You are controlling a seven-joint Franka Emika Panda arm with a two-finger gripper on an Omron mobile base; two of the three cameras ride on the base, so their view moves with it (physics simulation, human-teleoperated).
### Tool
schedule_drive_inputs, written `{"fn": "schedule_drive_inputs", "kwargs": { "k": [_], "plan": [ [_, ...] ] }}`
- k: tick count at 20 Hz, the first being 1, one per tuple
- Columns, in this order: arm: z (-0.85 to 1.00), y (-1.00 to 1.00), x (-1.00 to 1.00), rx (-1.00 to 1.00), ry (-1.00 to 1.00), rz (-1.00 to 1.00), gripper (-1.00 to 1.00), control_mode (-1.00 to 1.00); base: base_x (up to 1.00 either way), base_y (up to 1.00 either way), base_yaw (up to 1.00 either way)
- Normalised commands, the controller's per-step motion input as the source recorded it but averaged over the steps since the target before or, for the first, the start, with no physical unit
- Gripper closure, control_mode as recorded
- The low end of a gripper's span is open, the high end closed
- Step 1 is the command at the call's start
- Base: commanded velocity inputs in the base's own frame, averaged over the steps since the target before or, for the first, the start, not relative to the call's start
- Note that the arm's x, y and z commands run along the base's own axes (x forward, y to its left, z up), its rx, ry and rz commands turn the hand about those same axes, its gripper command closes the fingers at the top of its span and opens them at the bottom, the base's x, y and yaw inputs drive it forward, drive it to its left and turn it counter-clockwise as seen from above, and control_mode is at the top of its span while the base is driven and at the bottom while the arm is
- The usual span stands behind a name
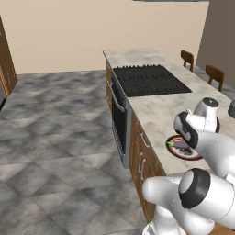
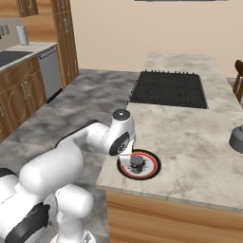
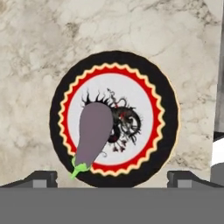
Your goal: Pick the eggplant from the counter and place it in the microwave. Then turn on the microwave.
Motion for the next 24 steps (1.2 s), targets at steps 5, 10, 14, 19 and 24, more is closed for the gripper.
{"fn": "schedule_drive_inputs", "kwargs": {
  "k": [5, 10, 14, 19, 24],
  "plan": [
    [-0.25, 0.00, 0.27, 0.00, 0.00, -0.03, -1.00, -1.00, 0.00, 0.00, 0.00],
    [-0.20, -0.05, 0.19, 0.00, 0.00, -0.03, -1.00, -1.00, 0.00, 0.00, 0.00],
    [-0.20, -0.10, 0.14, 0.00, 0.00, -0.04, -1.00, -1.00, 0.00, 0.00, 0.00],
    [-0.13, -0.11, 0.08, 0.00, 0.04, -0.04, -1.00, -1.00, 0.00, 0.00, 0.00],
    [-0.13, -0.08, 0.20, 0.00, 0.03, -0.03, -1.00, -1.00, 0.00, 0.00, 0.00]
  ]
}}
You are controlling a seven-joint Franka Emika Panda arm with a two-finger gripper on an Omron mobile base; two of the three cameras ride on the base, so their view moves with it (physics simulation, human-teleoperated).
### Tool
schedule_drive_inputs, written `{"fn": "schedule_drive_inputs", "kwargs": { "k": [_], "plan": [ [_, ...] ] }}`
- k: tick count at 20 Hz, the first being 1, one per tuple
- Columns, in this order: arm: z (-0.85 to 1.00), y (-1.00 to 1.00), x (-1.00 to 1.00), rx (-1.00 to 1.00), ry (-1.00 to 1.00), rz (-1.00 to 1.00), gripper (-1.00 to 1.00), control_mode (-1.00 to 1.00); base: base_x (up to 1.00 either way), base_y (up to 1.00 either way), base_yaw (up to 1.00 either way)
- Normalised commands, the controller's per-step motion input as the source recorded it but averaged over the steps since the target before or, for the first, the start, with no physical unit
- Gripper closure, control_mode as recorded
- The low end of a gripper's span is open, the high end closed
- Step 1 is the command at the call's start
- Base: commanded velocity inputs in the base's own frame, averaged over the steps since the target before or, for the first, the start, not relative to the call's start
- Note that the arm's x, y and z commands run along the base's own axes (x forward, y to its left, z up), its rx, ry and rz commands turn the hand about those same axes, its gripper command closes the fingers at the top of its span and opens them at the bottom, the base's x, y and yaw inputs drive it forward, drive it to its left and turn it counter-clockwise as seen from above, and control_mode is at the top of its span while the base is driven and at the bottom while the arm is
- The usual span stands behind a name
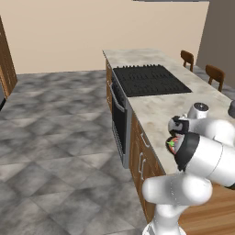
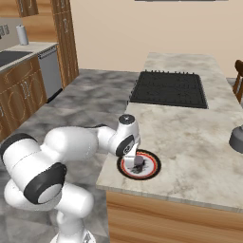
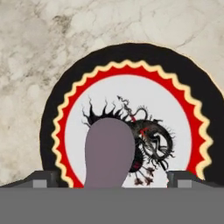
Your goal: Pick the eggplant from the counter and place it in the microwave. Then turn on the microwave.
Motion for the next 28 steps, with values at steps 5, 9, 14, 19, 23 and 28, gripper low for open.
{"fn": "schedule_drive_inputs", "kwargs": {
  "k": [5, 9, 14, 19, 23, 28],
  "plan": [
    [-0.15, -0.07, 0.28, 0.00, 0.05, -0.01, -1.00, -1.00, 0.00, 0.00, 0.00],
    [-0.20, -0.07, 0.17, 0.03, 0.08, 0.00, -1.00, -1.00, 0.00, 0.00, 0.00],
    [-0.22, -0.07, 0.14, 0.04, 0.08, 0.00, -1.00, -1.00, 0.00, 0.00, 0.00],
    [-0.13, -0.06, 0.11, 0.06, 0.07, 0.00, -1.00, -1.00, 0.00, 0.00, 0.00],
    [-0.17, -0.08, 0.03, 0.07, 0.09, 0.00, -1.00, -1.00, 0.00, 0.00, 0.00],
    [-0.17, -0.02, 0.00, 0.06, 0.11, 0.00, -1.00, -1.00, 0.00, 0.00, 0.00]
  ]
}}
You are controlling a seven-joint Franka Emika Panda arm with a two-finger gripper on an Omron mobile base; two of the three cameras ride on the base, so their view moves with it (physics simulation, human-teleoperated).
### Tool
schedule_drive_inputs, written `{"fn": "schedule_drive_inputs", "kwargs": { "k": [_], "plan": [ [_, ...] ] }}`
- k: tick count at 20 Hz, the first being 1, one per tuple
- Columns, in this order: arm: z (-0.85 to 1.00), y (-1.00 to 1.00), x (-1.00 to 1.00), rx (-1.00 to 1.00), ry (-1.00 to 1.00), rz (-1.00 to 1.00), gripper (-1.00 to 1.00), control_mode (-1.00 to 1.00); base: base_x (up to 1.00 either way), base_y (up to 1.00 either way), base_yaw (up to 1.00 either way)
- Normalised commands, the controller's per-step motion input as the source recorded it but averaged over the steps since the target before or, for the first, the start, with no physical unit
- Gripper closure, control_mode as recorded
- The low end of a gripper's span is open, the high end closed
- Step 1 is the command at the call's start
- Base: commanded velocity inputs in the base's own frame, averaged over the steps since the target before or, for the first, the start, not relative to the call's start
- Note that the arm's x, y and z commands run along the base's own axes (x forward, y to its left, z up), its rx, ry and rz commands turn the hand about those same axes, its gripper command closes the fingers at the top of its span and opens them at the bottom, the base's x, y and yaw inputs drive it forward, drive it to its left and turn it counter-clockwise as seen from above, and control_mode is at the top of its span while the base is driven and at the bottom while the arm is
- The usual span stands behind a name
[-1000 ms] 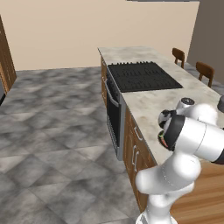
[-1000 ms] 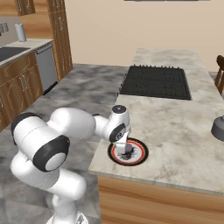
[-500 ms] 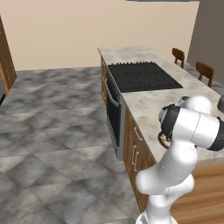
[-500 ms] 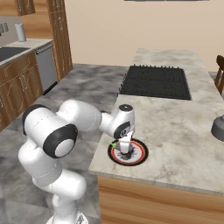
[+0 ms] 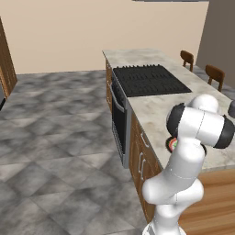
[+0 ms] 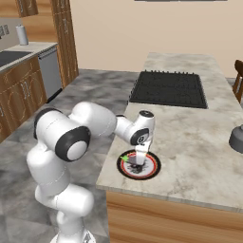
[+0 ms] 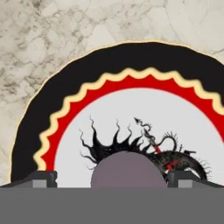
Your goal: Pick the eggplant from the counter and place it in the microwave. Then turn on the microwave.
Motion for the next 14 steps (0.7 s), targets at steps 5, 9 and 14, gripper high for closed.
{"fn": "schedule_drive_inputs", "kwargs": {
  "k": [5, 9, 14],
  "plan": [
    [-0.06, 0.00, -0.05, 0.00, 0.08, 0.00, -1.00, -1.00, 0.00, 0.00, 0.00],
    [-0.08, 0.02, -0.27, 0.00, 0.00, 0.00, -1.00, -1.00, 0.00, 0.00, 0.00],
    [-0.11, 0.06, -0.53, 0.00, 0.00, 0.00, -1.00, -1.00, 0.00, 0.00, 0.00]
  ]
}}
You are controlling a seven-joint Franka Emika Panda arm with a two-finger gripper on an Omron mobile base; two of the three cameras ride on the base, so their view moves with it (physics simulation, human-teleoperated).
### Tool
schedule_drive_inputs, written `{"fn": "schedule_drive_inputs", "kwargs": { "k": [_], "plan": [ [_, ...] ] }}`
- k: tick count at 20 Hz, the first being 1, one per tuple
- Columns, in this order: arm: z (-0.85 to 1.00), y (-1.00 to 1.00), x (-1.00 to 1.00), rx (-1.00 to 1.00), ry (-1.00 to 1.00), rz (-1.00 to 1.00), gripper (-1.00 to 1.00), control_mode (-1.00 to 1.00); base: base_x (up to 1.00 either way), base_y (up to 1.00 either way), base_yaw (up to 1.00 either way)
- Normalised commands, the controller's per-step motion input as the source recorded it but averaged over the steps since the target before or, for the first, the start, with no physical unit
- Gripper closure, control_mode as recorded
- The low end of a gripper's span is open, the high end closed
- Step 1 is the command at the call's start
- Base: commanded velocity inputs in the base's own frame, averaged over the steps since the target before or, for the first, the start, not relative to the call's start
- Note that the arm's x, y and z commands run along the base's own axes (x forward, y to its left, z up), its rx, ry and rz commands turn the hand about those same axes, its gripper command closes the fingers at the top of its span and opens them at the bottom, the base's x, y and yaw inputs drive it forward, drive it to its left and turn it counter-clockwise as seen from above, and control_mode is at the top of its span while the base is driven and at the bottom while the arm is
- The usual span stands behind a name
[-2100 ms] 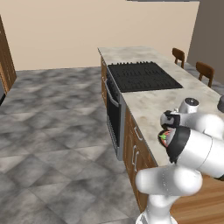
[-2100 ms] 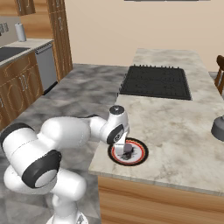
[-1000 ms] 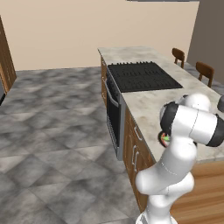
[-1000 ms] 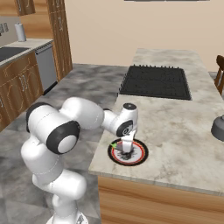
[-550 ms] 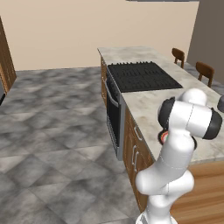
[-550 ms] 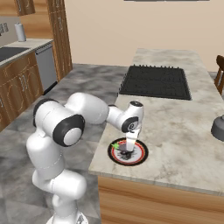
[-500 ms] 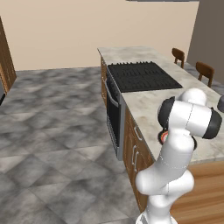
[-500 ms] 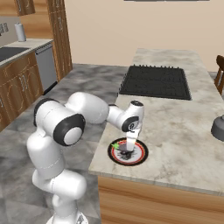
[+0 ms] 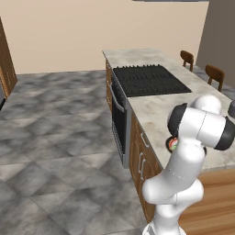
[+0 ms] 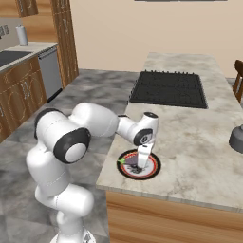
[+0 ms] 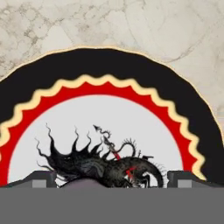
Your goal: Pick the eggplant from the counter and place it in the microwave. Then turn on the microwave.
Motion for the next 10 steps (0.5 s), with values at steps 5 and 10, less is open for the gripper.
{"fn": "schedule_drive_inputs", "kwargs": {
  "k": [5, 10],
  "plan": [
    [-0.04, 0.13, -0.24, 0.00, 0.00, 0.00, -1.00, -1.00, 0.00, 0.00, 0.00],
    [0.00, 0.07, 0.13, 0.00, -0.01, -0.01, -1.00, -1.00, 0.00, 0.00, 0.00]
  ]
}}
